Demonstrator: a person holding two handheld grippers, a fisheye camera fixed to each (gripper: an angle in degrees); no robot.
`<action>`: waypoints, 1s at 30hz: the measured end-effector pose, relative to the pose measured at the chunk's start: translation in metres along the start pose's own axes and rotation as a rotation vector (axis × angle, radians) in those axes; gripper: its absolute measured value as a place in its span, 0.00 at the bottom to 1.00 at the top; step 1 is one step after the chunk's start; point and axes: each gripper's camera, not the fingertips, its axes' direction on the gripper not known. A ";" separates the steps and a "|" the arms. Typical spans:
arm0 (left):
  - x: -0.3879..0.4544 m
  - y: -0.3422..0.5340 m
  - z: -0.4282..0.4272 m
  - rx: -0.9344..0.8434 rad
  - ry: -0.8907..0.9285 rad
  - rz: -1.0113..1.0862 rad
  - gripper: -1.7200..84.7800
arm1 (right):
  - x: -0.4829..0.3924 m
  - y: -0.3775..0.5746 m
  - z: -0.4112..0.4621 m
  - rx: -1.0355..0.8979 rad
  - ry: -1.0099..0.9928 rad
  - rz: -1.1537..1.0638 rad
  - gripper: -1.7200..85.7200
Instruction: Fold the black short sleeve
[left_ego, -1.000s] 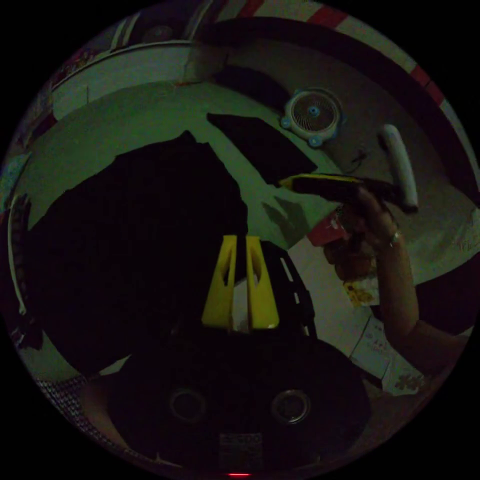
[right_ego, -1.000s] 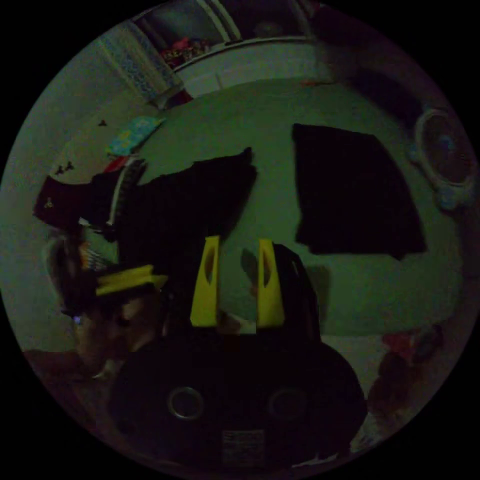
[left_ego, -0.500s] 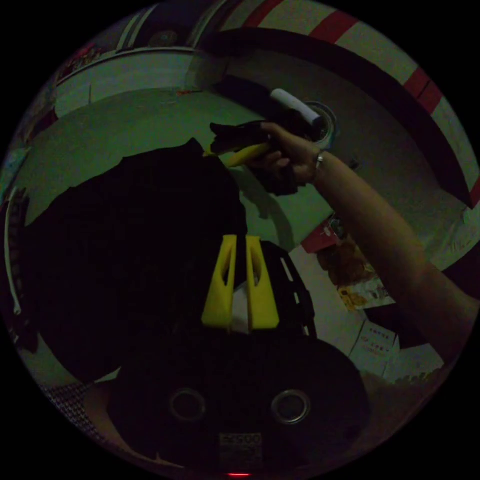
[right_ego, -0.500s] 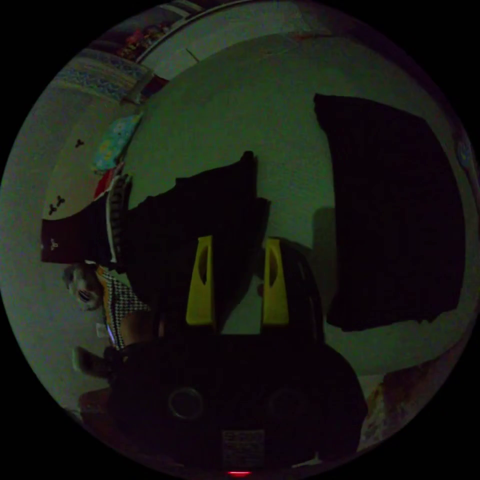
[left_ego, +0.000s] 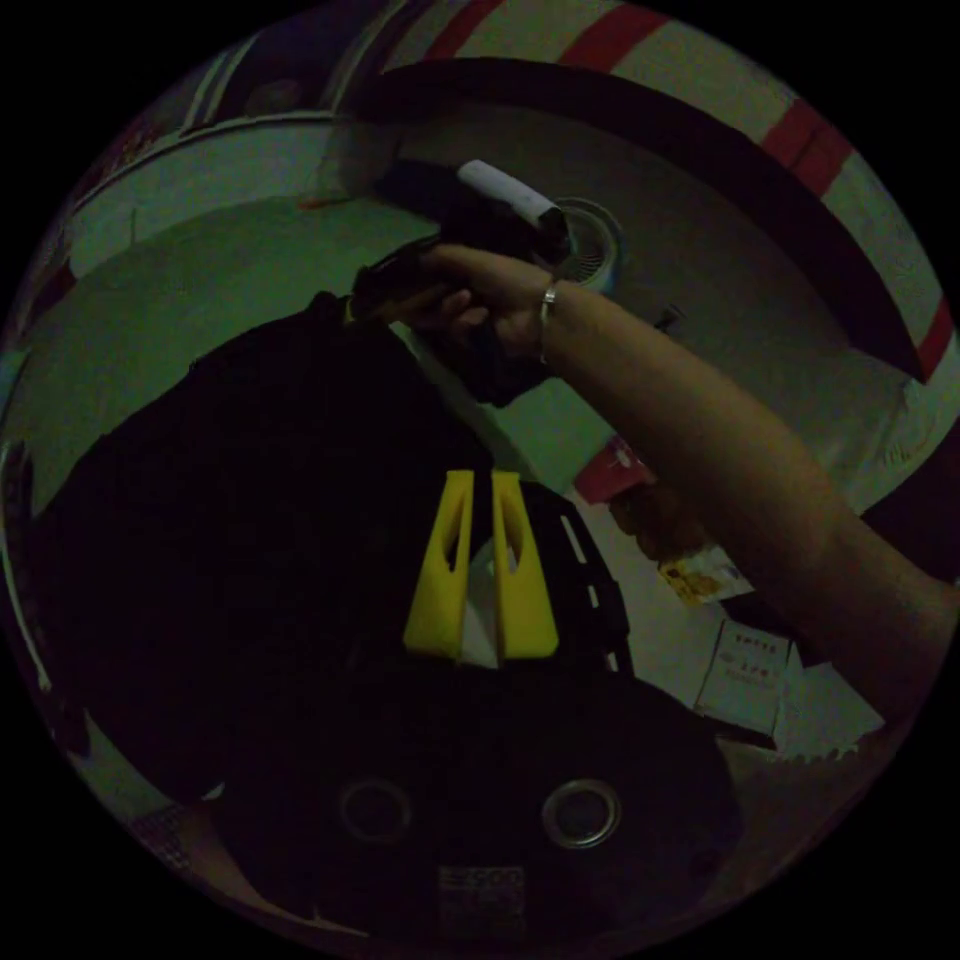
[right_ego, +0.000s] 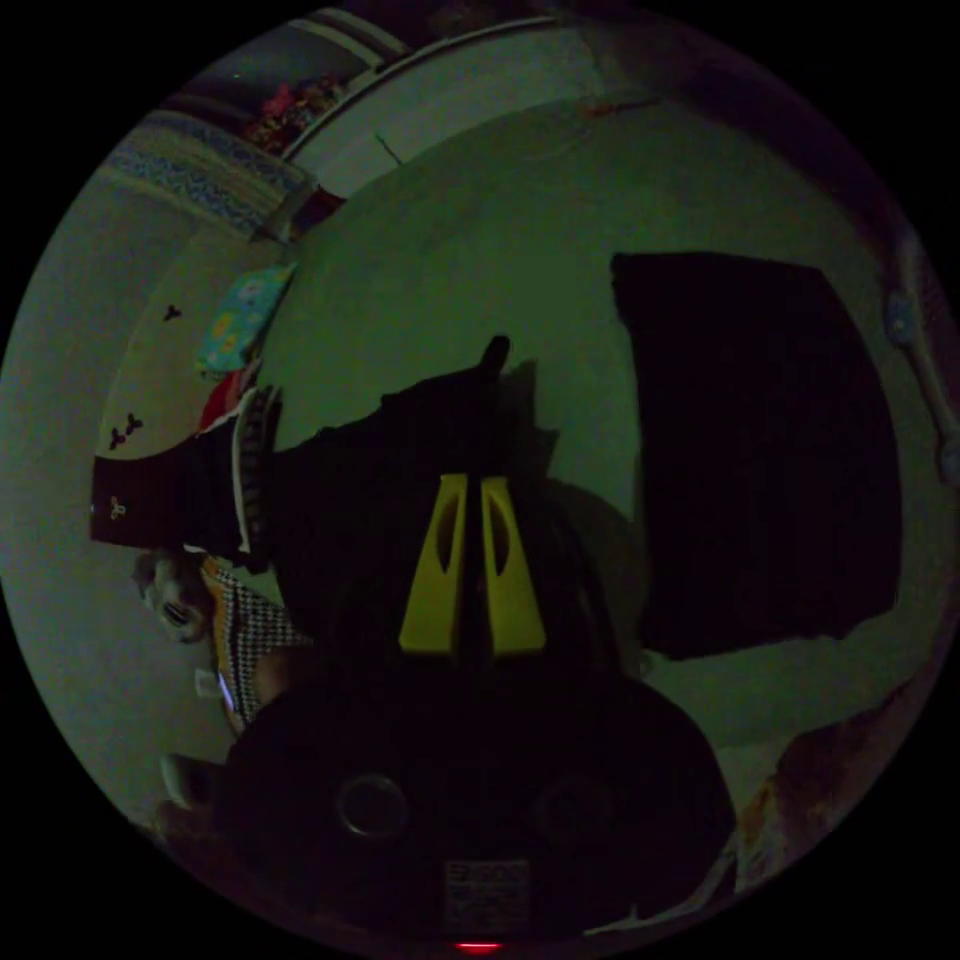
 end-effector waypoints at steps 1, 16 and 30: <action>0.004 -0.002 -0.007 0.008 0.000 0.023 0.07 | -0.003 0.000 -0.005 0.012 0.049 -0.005 0.01; -0.028 0.024 -0.142 0.116 0.103 0.063 0.07 | -0.098 0.022 -0.016 0.083 0.295 0.010 0.01; -0.199 0.144 -0.333 0.236 -0.096 -0.329 0.07 | -0.360 0.043 0.174 -0.053 0.318 -0.331 0.01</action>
